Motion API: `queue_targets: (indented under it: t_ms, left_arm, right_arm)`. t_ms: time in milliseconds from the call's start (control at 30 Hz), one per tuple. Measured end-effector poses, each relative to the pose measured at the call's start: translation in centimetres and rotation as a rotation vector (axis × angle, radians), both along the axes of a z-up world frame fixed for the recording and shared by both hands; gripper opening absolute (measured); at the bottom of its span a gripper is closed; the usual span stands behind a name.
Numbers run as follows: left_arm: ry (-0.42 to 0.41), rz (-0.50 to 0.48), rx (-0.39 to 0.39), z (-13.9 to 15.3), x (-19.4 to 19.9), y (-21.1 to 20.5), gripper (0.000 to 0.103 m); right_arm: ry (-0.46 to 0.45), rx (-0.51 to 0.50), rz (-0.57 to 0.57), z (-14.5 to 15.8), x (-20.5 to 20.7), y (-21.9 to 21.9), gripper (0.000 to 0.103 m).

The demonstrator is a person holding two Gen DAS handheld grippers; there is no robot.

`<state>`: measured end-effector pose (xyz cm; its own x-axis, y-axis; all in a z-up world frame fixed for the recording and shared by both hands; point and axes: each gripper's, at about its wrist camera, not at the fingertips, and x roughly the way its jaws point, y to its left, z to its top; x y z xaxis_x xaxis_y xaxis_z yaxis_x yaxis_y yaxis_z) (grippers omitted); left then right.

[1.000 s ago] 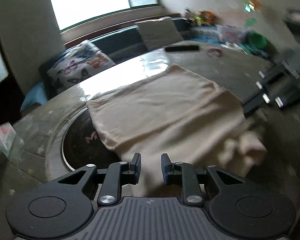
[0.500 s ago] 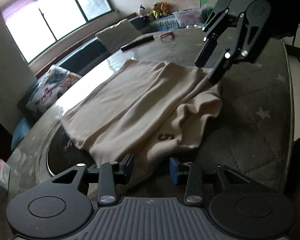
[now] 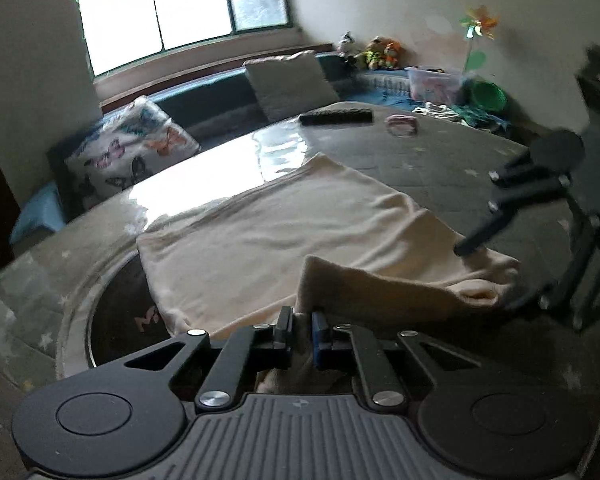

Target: Fold clothes

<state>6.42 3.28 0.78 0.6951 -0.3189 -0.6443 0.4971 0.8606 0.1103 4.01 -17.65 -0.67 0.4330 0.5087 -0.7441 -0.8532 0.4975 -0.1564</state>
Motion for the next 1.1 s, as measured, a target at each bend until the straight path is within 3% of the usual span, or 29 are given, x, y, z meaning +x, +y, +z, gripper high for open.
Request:
queue_targets:
  t_ms: [100, 267, 500, 700, 733, 800, 900, 1100]
  left_arm:
    - [0.025, 0.01, -0.012, -0.5, 0.7, 0.3, 0.01]
    - [-0.001, 0.002, 0.022, -0.6, -0.8, 0.6, 0.015]
    - [-0.077, -0.016, 0.127, -1.1, -4.1, 0.8, 0.035]
    - [-0.117, -0.041, 0.224, -2.3, -5.6, 0.8, 0.036]
    - [-0.12, -0.046, 0.232, -2.4, -5.8, 0.8, 0.035]
    - [-0.125, -0.052, 0.235, -2.6, -6.0, 0.8, 0.019]
    - [-0.141, -0.042, 0.225, -2.3, -6.4, 0.8, 0.009]
    - [-0.159, -0.059, 0.184, -0.4, -8.7, 0.7, 0.006]
  right_arm:
    - [0.021, 0.022, -0.051, 0.0, 1.1, -0.5, 0.03]
    - [0.092, 0.122, -0.148, 1.2, 3.2, -1.7, 0.008]
    - [0.125, 0.176, -0.194, 2.1, 4.7, -2.1, 0.005]
    - [0.124, 0.194, -0.22, 2.2, 4.3, -2.2, 0.005]
    - [0.121, 0.199, -0.224, 2.2, 4.2, -2.2, 0.004]
    - [0.111, 0.204, -0.228, 2.3, 3.8, -2.3, 0.004]
    - [0.087, 0.217, -0.236, 2.7, 3.0, -2.3, 0.004]
    - [0.047, 0.238, -0.243, 3.8, 1.1, -3.1, 0.004]
